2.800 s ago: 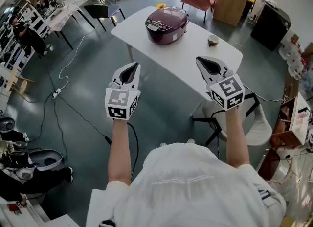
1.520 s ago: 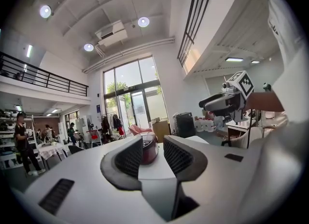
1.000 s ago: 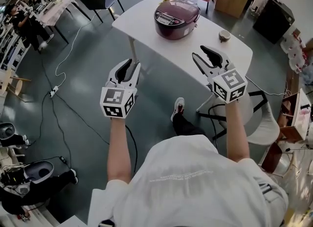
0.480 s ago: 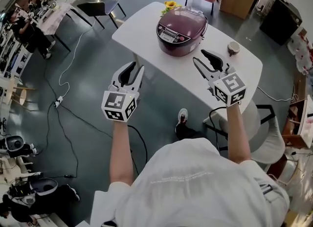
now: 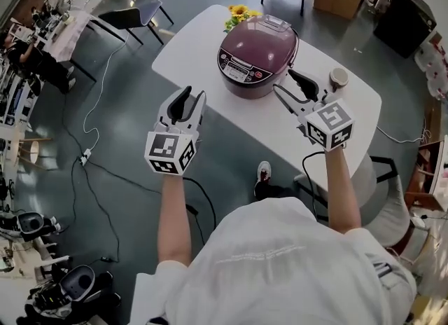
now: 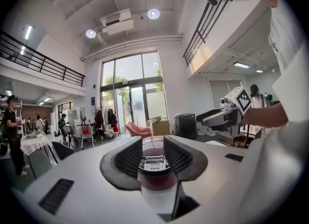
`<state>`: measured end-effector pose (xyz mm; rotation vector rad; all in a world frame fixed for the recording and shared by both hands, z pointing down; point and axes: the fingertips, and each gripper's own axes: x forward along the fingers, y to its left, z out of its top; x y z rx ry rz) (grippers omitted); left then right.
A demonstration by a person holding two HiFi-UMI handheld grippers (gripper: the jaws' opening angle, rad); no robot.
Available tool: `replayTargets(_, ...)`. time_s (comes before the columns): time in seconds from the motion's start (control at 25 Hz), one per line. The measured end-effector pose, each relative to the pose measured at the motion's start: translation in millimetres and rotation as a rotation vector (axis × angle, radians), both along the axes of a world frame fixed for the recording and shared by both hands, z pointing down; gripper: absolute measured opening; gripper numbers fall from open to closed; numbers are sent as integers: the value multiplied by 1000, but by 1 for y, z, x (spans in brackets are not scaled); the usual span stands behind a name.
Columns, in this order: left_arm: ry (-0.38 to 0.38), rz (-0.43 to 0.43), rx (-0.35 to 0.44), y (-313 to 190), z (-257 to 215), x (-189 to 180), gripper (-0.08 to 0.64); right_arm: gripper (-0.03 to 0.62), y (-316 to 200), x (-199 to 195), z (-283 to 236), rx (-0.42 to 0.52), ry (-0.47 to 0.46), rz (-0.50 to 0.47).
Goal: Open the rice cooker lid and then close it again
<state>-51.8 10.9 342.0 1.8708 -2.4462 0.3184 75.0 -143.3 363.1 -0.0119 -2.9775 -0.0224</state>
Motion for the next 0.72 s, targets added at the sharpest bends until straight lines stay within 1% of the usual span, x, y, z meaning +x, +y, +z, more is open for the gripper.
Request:
replayTargets(0.12, -11, 4, -12, -20, 2, -16, 152, 232, -17, -12, 8, -16, 5, 6)
replayTargets(0.24, 1, 34, -32, -37, 6, -25, 148, 232, -29, -20, 12, -47, -7, 14)
replayTargets(0.36, 26, 66, -48, -51, 10, -30, 92, 232, -37, -27, 15, -62, -6, 13)
replayTargets(0.4, 32, 74, -46, -56, 11, -32, 89, 232, -40, -30, 17, -61, 0, 14)
replayTargets(0.52, 27, 96, -46, -68, 14, -37, 93, 232, -45, -35, 23, -65, 17, 24)
replayTargets(0.6, 15, 119, -57, -75, 16, -40, 129, 232, -47, -38, 26, -69, 25, 35)
replayTargets(0.72, 10, 154, -73, -84, 21, -49, 135, 232, -51, -46, 30, -75, 34, 58)
